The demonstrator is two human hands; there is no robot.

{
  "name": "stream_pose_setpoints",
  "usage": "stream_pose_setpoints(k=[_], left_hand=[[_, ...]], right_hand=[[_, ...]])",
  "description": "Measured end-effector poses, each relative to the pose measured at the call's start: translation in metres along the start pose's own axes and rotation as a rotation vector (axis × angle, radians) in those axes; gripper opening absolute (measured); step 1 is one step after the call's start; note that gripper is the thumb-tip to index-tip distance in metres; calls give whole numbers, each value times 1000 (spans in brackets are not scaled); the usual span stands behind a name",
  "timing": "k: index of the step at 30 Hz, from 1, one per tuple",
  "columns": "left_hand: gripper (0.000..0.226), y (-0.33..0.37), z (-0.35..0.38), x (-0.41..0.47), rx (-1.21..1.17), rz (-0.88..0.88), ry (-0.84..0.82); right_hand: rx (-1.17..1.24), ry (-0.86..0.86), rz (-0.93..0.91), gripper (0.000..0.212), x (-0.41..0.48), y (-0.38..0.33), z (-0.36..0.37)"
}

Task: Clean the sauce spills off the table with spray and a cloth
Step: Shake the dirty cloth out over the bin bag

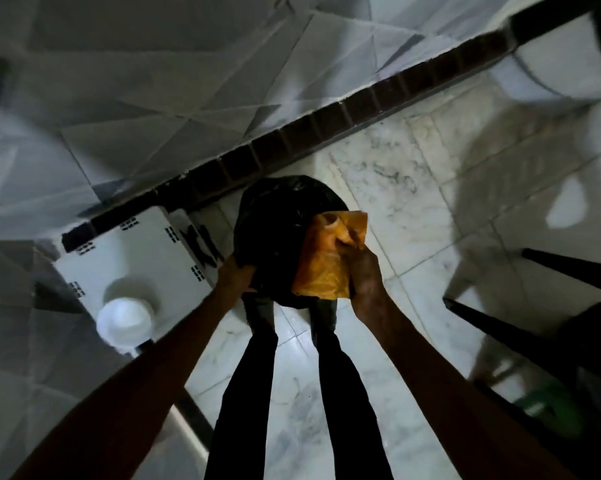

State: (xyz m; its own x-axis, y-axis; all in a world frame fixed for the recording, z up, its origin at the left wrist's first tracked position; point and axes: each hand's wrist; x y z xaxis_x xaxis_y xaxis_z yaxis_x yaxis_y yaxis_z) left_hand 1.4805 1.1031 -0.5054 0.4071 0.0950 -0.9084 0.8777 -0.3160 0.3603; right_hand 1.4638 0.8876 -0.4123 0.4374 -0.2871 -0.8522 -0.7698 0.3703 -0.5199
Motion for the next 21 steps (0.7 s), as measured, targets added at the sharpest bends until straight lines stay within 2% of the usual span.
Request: stream_pose_setpoints(k=[2, 4, 7, 9, 13, 16, 17, 19, 21], left_hand=[[52, 13, -9, -71, 77, -22, -22], [50, 32, -18, -141, 206, 41, -24], [55, 58, -22, -248, 330, 164, -27], [62, 59, -18, -320, 358, 228, -68], [76, 51, 2, -420, 449, 378, -112], [63, 30, 27, -473, 518, 492, -148], [65, 21, 36, -485, 511, 521, -162], [66, -3, 62, -514, 520, 525, -175], [54, -29, 93, -539, 512, 514, -194]], right_hand=[[36, -23, -17, 36, -70, -21, -19], [108, -45, -33, 46, -139, -45, -37], [189, -49, -89, 33, -242, -68, -71], [263, -16, -107, 34, -305, -67, -101], [339, -25, -168, 56, -396, -50, -164], [418, 8, -205, 55, -435, -19, -220], [448, 34, -216, 53, -442, -9, -236], [528, 71, -252, 45, -463, 19, -279], [587, 81, -276, 40, -485, 48, -323]])
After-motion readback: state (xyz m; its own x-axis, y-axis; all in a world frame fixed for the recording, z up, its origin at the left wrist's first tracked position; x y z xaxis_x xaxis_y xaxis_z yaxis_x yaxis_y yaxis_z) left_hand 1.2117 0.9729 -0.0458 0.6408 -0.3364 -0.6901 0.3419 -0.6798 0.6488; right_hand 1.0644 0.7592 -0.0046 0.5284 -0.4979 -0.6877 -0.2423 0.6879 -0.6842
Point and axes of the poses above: each hand's wrist, its own x-axis towards the middle knuckle, its own z-axis out of the palm, y = z × x, and after that the axes turned 6 degrees about x, right-handed
